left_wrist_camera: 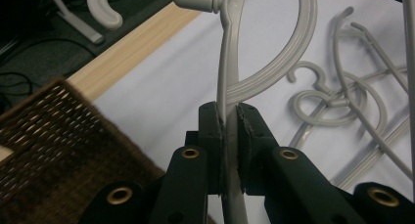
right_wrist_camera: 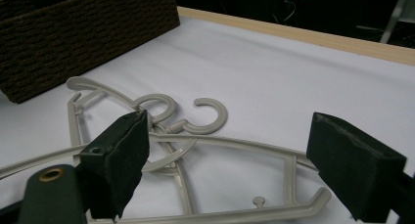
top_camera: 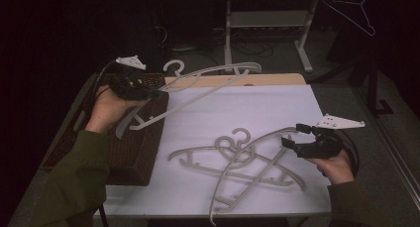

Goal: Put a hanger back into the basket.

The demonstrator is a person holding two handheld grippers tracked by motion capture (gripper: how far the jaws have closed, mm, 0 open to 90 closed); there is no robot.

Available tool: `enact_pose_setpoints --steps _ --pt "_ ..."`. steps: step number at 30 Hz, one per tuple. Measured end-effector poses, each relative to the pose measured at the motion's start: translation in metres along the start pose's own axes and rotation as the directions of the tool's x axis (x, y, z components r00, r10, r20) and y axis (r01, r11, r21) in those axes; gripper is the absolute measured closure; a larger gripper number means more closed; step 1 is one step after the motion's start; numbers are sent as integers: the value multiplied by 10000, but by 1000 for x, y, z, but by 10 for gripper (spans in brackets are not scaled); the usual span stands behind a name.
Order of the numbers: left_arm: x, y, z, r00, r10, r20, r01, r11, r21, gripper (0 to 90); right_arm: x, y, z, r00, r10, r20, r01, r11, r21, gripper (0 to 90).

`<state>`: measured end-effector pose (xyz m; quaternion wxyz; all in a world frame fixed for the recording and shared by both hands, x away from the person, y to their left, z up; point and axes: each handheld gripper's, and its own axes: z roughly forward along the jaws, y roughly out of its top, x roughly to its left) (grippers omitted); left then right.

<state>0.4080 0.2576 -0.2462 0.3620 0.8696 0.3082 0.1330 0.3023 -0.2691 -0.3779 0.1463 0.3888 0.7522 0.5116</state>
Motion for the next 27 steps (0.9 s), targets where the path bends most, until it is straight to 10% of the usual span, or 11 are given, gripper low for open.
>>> enact_pose_setpoints --steps 17,27 --pt "32 -46 -54 9931 -587 -1018 598 9982 73 823 16 -5 -1 9982 -504 329 506 9987 -52 17" --pt "57 -84 -74 9774 -1156 -1770 1225 9921 285 823 14 -7 0 9981 -472 396 473 9989 -14 17"
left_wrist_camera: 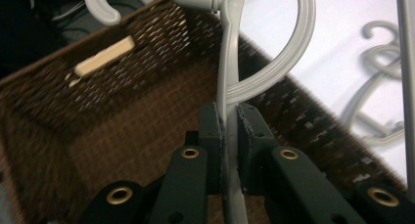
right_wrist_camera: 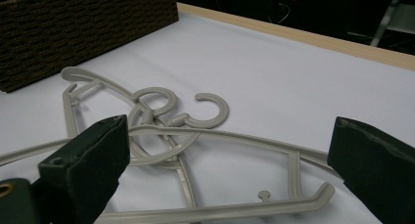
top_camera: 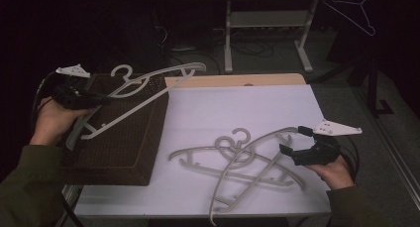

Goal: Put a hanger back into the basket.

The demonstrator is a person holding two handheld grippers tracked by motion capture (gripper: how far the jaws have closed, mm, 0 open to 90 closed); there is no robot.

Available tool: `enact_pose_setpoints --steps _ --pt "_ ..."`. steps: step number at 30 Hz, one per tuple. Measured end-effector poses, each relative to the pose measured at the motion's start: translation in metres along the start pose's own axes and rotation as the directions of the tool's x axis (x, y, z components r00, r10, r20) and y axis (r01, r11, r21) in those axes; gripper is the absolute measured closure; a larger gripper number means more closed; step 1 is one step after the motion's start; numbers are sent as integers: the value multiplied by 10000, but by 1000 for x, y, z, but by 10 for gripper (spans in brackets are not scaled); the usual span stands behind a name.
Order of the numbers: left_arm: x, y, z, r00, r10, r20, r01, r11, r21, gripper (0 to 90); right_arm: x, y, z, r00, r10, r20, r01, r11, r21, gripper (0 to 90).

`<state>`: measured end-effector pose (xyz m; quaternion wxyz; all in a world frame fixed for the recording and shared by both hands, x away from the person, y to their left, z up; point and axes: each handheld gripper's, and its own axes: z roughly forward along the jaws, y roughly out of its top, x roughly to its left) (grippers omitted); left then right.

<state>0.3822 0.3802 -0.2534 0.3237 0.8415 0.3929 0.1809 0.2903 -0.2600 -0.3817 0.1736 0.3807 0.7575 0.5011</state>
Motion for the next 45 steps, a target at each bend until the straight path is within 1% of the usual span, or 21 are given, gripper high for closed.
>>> enact_pose_setpoints --steps 3,5,6,7,8,9,10,11,12,13,19,21,25,27,30,34,38,39,41,43,45 --pt "10 -11 -3 9993 -193 -313 195 9998 58 823 -1 0 0 10000 6 8 -6 10000 46 17" --pt "17 -19 -5 9976 -346 -600 352 9993 99 822 -1 -1 1 10000 77 25 -77 9999 67 18" --pt "21 -22 -6 9964 -346 -771 360 9992 175 822 -1 -1 1 10000 50 40 -50 10000 65 17" --pt "21 -22 -6 9964 -346 -771 360 9992 175 822 -1 -1 1 10000 50 40 -50 10000 65 17" --pt "28 -28 -8 9929 -360 -1138 392 9989 264 822 -2 -1 1 10000 35 49 -35 10000 84 18" --pt "28 -28 -8 9929 -360 -1138 392 9989 264 822 -2 -1 2 10000 29 53 -29 10000 90 18" --pt "33 -34 -10 9884 -457 -1447 508 9982 314 822 -2 -1 2 10000 31 52 -31 9999 107 18" --pt "33 -34 -10 9884 -457 -1447 508 9982 314 821 -2 -1 2 10000 12 48 -13 9999 103 18" --pt "38 -39 -10 9836 -522 -1727 605 9972 433 821 -2 -1 2 10000 -1 56 1 9999 106 18" --pt "40 -41 -9 9807 -552 -1874 649 9968 461 821 -2 -1 2 10000 4 53 -4 9999 100 18" --pt "53 -56 -6 9686 -751 -2369 958 9924 771 821 -2 -1 2 9999 89 65 -90 9999 142 19" --pt "57 -61 -8 9665 -872 -2415 1069 9918 699 822 -3 -1 2 9999 85 73 -86 9999 130 19" --pt "63 -67 -12 9579 -1039 -2675 1263 9897 678 822 -4 -2 1 9999 87 101 -89 9999 112 19" --pt "64 -70 -12 9565 -999 -2740 1257 9890 781 821 -4 -2 1 9999 82 98 -83 9999 102 19" --pt "63 -72 -8 9568 -934 -2752 1212 9889 856 821 -3 -1 2 9999 70 90 -71 9999 132 19" --pt "61 -75 0 9591 -839 -2703 1158 9878 1042 821 -3 -1 2 9999 74 87 -76 9999 153 19" --pt "59 -76 8 9613 -842 -2623 1166 9870 1105 822 -3 -1 1 9999 85 96 -86 9999 117 19" --pt "58 -77 11 9616 -908 -2588 1229 9862 1107 822 -4 -1 1 9999 87 100 -88 9999 117 19" --pt "57 -77 13 9623 -815 -2593 1164 9857 1219 822 -4 -1 1 9999 89 86 -90 9999 111 19" --pt "57 -77 15 9629 -849 -2563 1195 9852 1226 822 -4 -1 1 9999 98 89 -99 9999 113 20" --pt "56 -79 20 9655 -869 -2455 1199 9852 1228 822 -4 -1 1 9999 77 97 -78 9999 105 20"
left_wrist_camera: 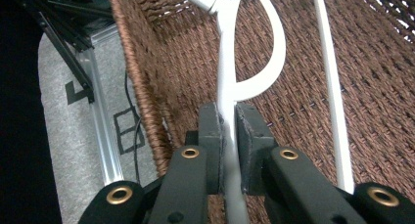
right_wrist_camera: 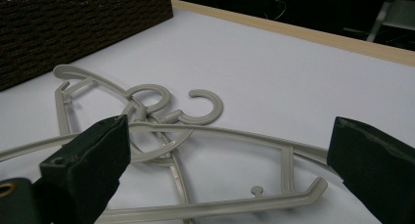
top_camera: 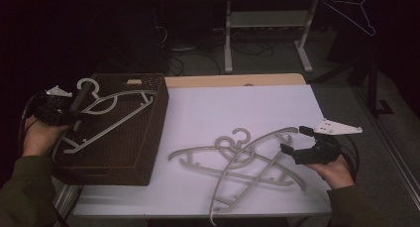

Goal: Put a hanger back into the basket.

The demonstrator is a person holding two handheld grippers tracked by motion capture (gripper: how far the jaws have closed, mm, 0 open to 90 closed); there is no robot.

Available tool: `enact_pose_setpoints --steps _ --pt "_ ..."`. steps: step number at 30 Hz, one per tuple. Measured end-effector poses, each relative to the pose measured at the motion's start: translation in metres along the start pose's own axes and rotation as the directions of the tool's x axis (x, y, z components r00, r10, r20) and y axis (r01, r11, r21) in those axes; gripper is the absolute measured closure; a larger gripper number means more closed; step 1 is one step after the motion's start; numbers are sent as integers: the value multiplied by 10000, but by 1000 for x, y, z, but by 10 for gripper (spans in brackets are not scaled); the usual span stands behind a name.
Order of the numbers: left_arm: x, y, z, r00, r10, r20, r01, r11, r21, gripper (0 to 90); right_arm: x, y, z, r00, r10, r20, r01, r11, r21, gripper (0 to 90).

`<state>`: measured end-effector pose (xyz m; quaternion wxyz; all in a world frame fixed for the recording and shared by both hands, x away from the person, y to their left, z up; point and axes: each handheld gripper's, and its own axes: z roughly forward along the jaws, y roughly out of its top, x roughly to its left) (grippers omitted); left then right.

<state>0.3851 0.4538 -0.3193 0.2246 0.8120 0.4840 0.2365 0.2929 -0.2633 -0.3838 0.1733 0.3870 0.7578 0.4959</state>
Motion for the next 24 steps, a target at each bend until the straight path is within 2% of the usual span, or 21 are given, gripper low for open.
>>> enact_pose_setpoints --steps 7,8,9,11,12,17,24 --pt "1 -4 5 9995 -171 269 168 9998 99 799 0 0 0 10000 2 -19 -2 10000 7 20" --pt "1 -4 5 9995 -171 269 168 9998 99 756 0 0 0 10000 1 -10 -1 10000 8 20" --pt "2 -5 3 9987 -287 411 293 9995 -137 706 0 0 0 10000 -7 -11 7 10000 11 20" --pt "2 -4 0 9980 -463 426 478 9983 -348 657 1 0 0 10000 -13 -6 13 10000 11 20" --pt "2 -4 -1 9969 -556 560 581 9973 -440 633 1 1 0 10000 -16 -3 16 10000 18 20" --pt "-8 6 -6 9897 -649 1278 785 9914 -1043 527 1 1 0 10000 -45 -17 45 10000 19 20" --pt "-29 25 -10 9701 -654 2336 1080 9787 -1746 428 2 2 -1 10000 4 -40 -4 10000 15 21"
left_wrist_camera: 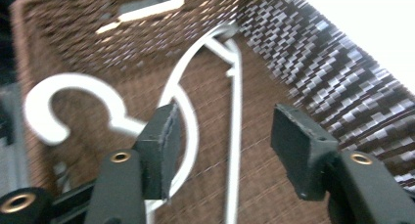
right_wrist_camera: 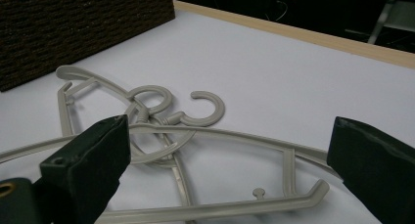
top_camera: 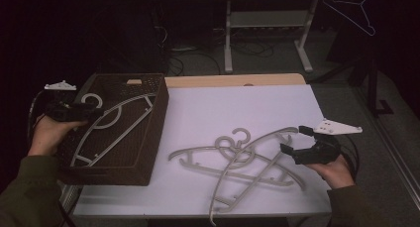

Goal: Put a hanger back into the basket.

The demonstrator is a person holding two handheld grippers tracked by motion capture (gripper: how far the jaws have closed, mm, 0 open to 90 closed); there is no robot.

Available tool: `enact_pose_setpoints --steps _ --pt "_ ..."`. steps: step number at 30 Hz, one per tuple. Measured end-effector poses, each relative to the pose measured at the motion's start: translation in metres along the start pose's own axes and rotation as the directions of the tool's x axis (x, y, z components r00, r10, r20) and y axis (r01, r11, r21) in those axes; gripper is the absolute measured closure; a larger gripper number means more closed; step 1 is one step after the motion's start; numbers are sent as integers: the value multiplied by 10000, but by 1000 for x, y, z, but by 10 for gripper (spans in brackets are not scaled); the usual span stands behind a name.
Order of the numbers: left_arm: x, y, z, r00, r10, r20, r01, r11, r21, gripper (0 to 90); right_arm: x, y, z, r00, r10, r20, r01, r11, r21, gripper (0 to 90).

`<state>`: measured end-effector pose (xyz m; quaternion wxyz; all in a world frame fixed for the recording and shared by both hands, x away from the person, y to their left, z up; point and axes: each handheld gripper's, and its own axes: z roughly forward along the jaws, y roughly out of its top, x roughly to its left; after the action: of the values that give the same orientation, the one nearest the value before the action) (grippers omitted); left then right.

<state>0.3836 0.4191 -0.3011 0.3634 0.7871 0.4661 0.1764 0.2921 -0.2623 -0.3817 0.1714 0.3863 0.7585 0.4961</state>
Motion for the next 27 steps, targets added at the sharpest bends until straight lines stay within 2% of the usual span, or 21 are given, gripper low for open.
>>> enact_pose_setpoints --steps 5,8,10,11,14,18,19,20,23,27 --pt "-21 13 3 9977 59 682 -29 9991 -435 344 0 1 0 10000 -52 -5 52 10000 5 22" --pt "-38 21 7 9970 180 753 -146 9988 -457 275 0 0 1 10000 -31 -19 31 10000 40 22" --pt "-41 23 9 9967 193 785 -156 9987 -481 225 0 0 1 10000 -38 -28 39 10000 47 22" --pt "-51 28 12 9944 232 1035 -168 9979 -625 215 0 0 1 10000 -54 -27 54 10000 43 22" --pt "-68 35 18 9886 409 1451 -298 9965 -784 196 0 0 1 10000 -51 -38 51 10000 45 23" --pt "-92 44 27 9768 723 2018 -531 9936 -993 130 -1 0 1 10000 -44 -61 45 10000 86 23" --pt "-92 44 27 9768 723 2018 -531 9936 -993 120 -1 0 1 10000 -44 -61 45 10000 86 23" --pt "-104 48 31 9692 973 2263 -736 9911 -1110 106 -1 0 1 10000 -53 -64 53 10000 64 23" --pt "-123 52 37 9556 1282 2654 -947 9862 -1355 87 0 1 1 10000 -23 -91 23 10000 48 23" --pt "-147 55 43 9406 1582 3003 -1107 9794 -1692 64 -1 1 0 9999 -46 -90 46 10000 50 23"
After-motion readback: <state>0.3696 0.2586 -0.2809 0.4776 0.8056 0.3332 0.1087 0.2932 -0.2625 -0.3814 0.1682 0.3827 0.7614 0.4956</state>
